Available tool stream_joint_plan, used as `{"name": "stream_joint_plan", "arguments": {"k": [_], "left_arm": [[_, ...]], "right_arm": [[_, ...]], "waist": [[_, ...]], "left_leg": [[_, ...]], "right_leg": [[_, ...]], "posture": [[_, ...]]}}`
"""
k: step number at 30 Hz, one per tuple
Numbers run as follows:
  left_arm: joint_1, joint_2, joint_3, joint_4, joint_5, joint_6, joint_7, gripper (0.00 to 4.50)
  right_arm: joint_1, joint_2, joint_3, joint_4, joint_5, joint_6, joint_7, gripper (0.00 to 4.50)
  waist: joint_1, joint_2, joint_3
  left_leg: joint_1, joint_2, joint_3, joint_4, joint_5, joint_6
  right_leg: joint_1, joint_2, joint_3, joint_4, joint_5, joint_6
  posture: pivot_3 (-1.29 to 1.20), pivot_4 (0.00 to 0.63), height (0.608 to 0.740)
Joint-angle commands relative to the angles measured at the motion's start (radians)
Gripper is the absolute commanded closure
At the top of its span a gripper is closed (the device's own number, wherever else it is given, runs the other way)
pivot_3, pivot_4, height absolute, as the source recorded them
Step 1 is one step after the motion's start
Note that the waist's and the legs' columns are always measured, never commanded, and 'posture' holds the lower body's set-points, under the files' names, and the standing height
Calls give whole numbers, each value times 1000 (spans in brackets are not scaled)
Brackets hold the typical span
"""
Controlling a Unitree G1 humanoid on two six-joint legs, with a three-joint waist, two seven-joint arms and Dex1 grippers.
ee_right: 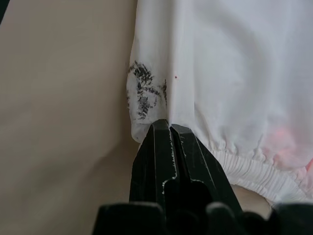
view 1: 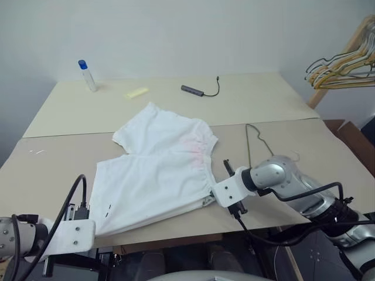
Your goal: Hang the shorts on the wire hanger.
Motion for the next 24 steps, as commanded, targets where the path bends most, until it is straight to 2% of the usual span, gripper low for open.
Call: {"name": "stream_joint_plan", "arguments": {"k": [1,2,4,5,7,9,13,17,21,24], "left_arm": [[-39,5,-17,36,-10,-3,5,4436],[-53,2,-25,42,-32,4,2,4436],[-56,0,-24,54,-90,-18,-39,4028],[-53,1,-21,56,-108,-28,-56,3808],[-63,4,-15,72,-129,-45,-71,3227],[-74,7,-1,91,-143,-65,-84,2549],[-158,-10,49,131,-292,-61,-117,1236],[-351,-52,19,173,-395,-29,-21,18],[-558,-123,-107,228,-441,7,98,18],[-646,-169,-193,237,-468,27,134,18]], "right_arm": [[-14,-3,-51,55,-49,-4,-19,4500],[-15,-1,-55,63,-47,-15,-19,4500],[-8,-10,-67,70,-27,-74,-12,4500],[-2,-13,-74,69,-16,-86,-7,4006],[13,-32,-94,43,23,-86,32,3499],[33,-41,-123,18,61,-63,53,2751],[73,-8,-256,-28,213,63,33,1368],[37,101,-384,-39,236,495,-154,30],[-7,263,-487,-4,207,868,-399,30],[-15,374,-534,18,172,1030,-561,30]], "waist": [[-2,0,0],[-3,0,0],[-5,0,0],[-6,0,0],[-6,0,1],[-7,0,1],[-8,0,1],[-15,-1,0],[-16,0,0],[-21,0,0]], "left_leg": [[1,0,0,0,0,0],[1,0,0,0,0,0],[0,0,0,0,0,0],[0,0,0,0,0,0],[0,0,0,0,0,0],[0,0,0,0,0,0],[1,1,0,0,0,0],[2,1,-1,0,0,0],[0,1,-1,0,0,0],[-4,0,-1,0,0,0]], "right_leg": [[0,0,0,0,0,0],[1,0,0,0,0,0],[1,0,0,0,1,1],[1,0,0,0,1,1],[0,0,0,-1,1,2],[1,-1,0,-1,1,2],[1,0,-1,0,1,1],[2,1,-1,2,2,3],[1,2,0,1,4,2],[-2,2,0,1,7,-3]], "posture": [[91,0,740],[85,0,740],[80,0,740],[75,0,740],[75,0,740],[67,0,740],[65,0,740],[56,0,740],[22,0,740],[1,0,740]]}}
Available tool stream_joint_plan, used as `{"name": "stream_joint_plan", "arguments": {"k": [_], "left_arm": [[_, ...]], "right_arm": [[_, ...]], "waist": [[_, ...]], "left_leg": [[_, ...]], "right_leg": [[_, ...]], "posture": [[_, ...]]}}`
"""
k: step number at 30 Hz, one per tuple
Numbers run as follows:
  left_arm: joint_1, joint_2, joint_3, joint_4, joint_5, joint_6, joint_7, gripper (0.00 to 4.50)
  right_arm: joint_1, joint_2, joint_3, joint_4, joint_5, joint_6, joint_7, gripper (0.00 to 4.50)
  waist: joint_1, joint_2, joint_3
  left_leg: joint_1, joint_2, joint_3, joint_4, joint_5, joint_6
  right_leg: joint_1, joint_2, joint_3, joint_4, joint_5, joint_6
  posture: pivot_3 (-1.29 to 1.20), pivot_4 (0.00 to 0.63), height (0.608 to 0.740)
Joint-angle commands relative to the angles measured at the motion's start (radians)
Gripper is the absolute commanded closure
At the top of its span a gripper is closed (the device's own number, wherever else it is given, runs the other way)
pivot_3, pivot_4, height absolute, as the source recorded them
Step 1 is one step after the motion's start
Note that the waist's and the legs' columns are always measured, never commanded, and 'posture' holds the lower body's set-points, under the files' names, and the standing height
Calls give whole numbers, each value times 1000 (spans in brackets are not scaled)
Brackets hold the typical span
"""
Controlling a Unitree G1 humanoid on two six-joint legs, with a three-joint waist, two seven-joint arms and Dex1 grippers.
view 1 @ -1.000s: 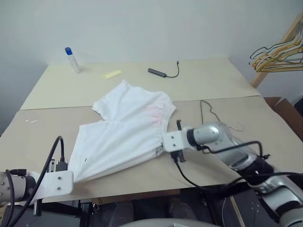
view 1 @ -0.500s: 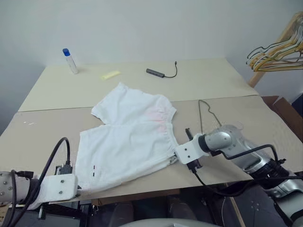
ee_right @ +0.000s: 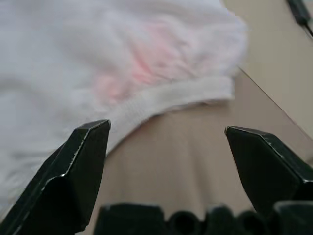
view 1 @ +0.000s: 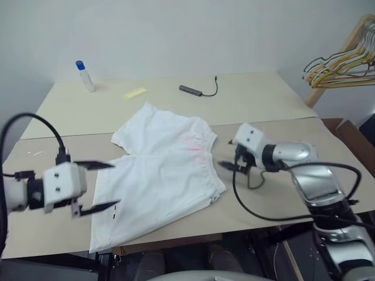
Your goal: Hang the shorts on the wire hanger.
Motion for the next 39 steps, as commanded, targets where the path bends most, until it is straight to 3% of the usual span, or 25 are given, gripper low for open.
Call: {"name": "stream_joint_plan", "arguments": {"k": [1,4,10,26,29,39], "left_arm": [[-80,-38,-85,4,-49,28,50,18],[-148,-66,-152,2,-87,57,63,18],[-189,-61,-211,-8,-129,77,53,18],[-191,-62,-229,9,-110,50,59,18],[-187,-63,-235,11,-100,42,61,0],[-187,-63,-257,19,-68,17,75,0]], "right_arm": [[-14,96,-78,12,-41,182,-193,30],[4,210,-119,41,-65,212,-339,30],[8,314,-189,132,-56,174,-494,30],[7,314,-217,227,73,200,-459,30],[4,304,-187,235,81,246,-454,567],[12,277,-128,271,59,281,-473,3846]], "waist": [[-4,0,0],[-19,0,0],[-56,0,0],[-112,0,0],[-112,0,0],[-112,-3,-3]], "left_leg": [[-1,0,0,0,0,0],[-3,-1,0,0,0,-1],[-3,-2,0,0,0,-1],[-2,-2,-2,0,0,-1],[-1,-2,-2,0,-1,-1],[1,-1,-3,0,-1,-1]], "right_leg": [[-1,0,0,0,0,0],[-4,-1,2,1,0,1],[-4,0,2,2,0,1],[-1,0,2,1,0,2],[0,0,2,1,-1,4],[3,0,1,0,-3,6]], "posture": [[-4,0,740],[-24,0,740],[-28,0,740],[-23,0,740],[-23,0,740],[-21,0,740]]}}
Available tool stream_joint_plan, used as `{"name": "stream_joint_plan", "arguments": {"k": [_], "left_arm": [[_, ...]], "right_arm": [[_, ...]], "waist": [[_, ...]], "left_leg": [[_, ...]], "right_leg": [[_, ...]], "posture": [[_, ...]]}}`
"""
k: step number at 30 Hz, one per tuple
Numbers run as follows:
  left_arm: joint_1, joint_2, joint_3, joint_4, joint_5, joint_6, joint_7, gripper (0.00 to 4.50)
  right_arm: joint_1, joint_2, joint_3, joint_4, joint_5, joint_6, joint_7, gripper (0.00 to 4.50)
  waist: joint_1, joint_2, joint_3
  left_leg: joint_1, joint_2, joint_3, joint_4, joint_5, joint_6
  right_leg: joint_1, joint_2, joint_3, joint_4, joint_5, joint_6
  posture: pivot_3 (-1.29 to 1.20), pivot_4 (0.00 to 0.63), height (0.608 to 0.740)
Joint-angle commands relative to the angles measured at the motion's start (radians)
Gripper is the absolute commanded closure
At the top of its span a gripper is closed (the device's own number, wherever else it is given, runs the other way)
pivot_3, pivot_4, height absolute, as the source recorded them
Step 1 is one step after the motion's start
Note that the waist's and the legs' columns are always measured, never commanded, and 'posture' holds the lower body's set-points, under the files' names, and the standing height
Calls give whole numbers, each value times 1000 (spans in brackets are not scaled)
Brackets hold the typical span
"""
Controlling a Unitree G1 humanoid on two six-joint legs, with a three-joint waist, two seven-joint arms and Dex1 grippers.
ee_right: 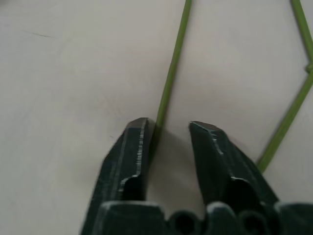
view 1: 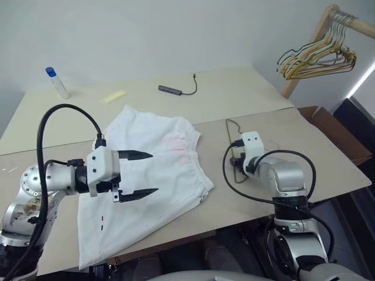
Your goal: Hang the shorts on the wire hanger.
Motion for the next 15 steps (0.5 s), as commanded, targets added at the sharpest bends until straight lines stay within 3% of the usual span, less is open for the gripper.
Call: {"name": "stream_joint_plan", "arguments": {"k": [1,2,9,15], "left_arm": [[-10,8,-5,0,16,-19,20,0],[-10,8,-7,1,19,-19,23,0],[-49,-39,-24,48,75,16,145,0],[-124,-198,36,63,-155,278,306,0]], "right_arm": [[17,-9,44,32,7,28,7,4271],[17,-12,44,33,8,27,8,4469],[12,-46,76,-13,1,-37,21,4469],[26,-74,124,-197,10,-258,73,4469]], "waist": [[0,0,0],[0,-1,-1],[3,-2,-2],[2,1,0]], "left_leg": [[0,0,0,0,0,0],[0,0,0,0,0,0],[0,0,0,0,0,0],[-2,0,-1,0,0,0]], "right_leg": [[0,0,0,0,-1,1],[0,0,0,0,-1,2],[1,0,0,-1,-1,2],[-1,0,0,-1,-1,3]], "posture": [[-21,0,740],[-21,0,740],[-18,0,740],[-21,0,740]]}}
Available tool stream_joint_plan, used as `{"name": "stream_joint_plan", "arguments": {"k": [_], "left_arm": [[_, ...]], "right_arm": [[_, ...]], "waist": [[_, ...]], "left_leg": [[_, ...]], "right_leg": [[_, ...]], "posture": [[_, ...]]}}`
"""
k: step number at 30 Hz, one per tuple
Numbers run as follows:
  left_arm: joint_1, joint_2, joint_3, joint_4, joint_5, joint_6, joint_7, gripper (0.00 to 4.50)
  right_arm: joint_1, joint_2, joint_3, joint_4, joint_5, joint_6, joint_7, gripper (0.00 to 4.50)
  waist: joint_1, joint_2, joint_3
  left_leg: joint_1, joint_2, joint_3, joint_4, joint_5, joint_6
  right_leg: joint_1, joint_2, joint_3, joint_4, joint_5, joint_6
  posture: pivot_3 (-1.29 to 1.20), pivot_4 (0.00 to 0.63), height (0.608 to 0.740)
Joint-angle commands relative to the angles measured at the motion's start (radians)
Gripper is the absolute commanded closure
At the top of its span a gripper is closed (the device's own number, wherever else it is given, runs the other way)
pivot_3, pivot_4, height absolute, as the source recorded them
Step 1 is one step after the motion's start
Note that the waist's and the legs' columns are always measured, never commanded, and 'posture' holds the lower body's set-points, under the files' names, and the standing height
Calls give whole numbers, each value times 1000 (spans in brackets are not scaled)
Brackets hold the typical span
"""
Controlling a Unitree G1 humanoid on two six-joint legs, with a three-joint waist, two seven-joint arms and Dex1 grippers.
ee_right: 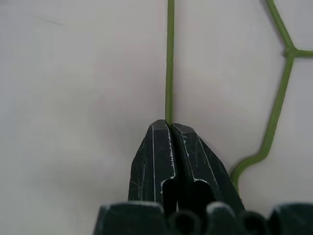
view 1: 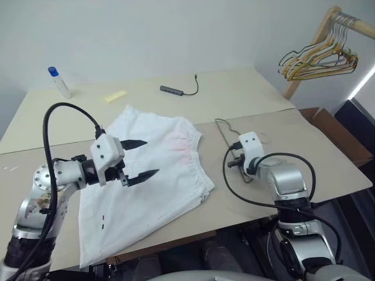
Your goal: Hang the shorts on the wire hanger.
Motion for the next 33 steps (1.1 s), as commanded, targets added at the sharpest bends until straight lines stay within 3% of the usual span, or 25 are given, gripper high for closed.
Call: {"name": "stream_joint_plan", "arguments": {"k": [1,6,12,18,23,33], "left_arm": [[-38,-83,65,-27,-200,148,86,0],[-75,-229,108,-12,-394,325,283,0],[-118,-401,188,11,-589,376,501,0],[-156,-441,194,0,-606,341,600,0],[-185,-465,207,18,-634,320,656,0],[-197,-477,216,52,-667,306,699,3256]], "right_arm": [[-14,-11,20,-163,20,-178,54,4469],[17,-15,85,-243,-7,-429,102,4469],[62,-42,214,-278,-105,-737,136,4469],[89,-37,262,-262,-155,-916,148,4469],[93,-22,271,-244,-189,-957,142,4469],[99,-6,270,-219,-247,-990,128,4500]], "waist": [[-4,1,1],[4,1,1],[15,0,0],[30,0,0],[40,0,0],[55,-1,0]], "left_leg": [[-1,0,0,0,0,0],[-1,-1,0,1,-1,-1],[-1,-3,-1,1,-1,-2],[0,-4,-1,1,-2,-2],[0,-4,-1,2,-1,-2],[0,-5,0,2,-1,-3]], "right_leg": [[-1,0,1,0,0,0],[-1,-1,2,0,1,0],[1,-3,1,-1,3,-2],[1,-3,2,-1,4,-2],[1,-3,2,-1,4,-2],[1,-3,2,-2,4,-3]], "posture": [[-18,0,740],[-8,0,740],[3,0,740],[10,0,740],[7,0,740],[1,0,740]]}}
